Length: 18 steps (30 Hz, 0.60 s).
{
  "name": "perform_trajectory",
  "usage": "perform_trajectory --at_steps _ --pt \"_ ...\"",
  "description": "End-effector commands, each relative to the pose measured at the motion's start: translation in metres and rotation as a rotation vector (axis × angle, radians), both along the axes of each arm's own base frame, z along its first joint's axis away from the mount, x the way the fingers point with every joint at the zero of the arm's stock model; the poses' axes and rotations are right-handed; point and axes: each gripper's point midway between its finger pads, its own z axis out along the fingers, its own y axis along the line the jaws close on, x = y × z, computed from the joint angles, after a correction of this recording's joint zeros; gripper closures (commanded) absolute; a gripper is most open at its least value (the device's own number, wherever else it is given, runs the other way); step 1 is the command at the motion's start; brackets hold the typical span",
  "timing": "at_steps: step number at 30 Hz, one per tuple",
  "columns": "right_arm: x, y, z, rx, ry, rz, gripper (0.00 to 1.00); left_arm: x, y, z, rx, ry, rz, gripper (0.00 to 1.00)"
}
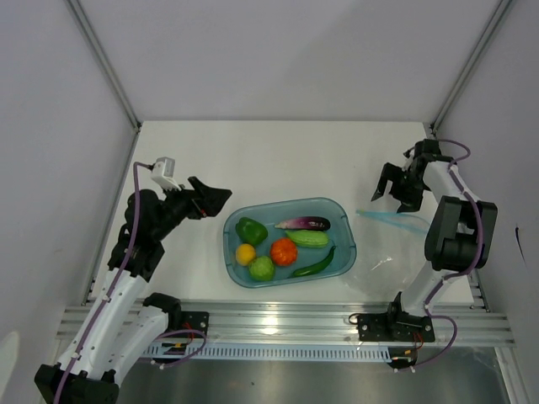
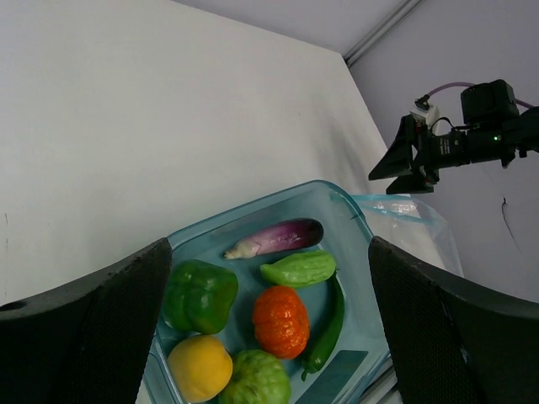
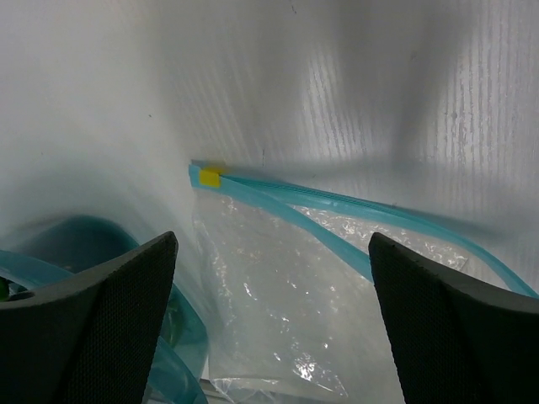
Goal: Place the food in the zip-top bag and seal the zipper
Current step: Pick up the zipper food storage bag at the center of the board.
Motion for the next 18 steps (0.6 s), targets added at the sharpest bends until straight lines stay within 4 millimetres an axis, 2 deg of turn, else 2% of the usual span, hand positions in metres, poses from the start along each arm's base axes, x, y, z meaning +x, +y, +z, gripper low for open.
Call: perform_trajectory --at_steps 1,6,11,16,18 --pt "-0.003 -0.007 -0.006 -0.078 0.039 0.01 0.03 -0.003 -0.005 0.022 -0.022 -0.059 -0.036 0.0" --pt "0.013 -0.018 0.002 -0.105 0.028 -0.022 0.01 -0.004 -0.007 0.022 -0.037 -0.05 -0.049 0.01" --pt "0.006 -0.023 -0.01 -0.149 0.122 -0.005 0.01 -0.004 -0.01 0.022 -0.048 -0.052 -0.065 0.0" --pt "-0.011 0.005 -0.007 -0.048 0.103 0.052 0.04 -0.004 -0.014 0.018 -0.052 -0.042 -0.087 0.0" --pt "-0.026 0.02 -0.012 0.001 0.137 0.088 0.07 -0.004 -0.016 0.018 -0.054 -0.037 -0.1 0.0"
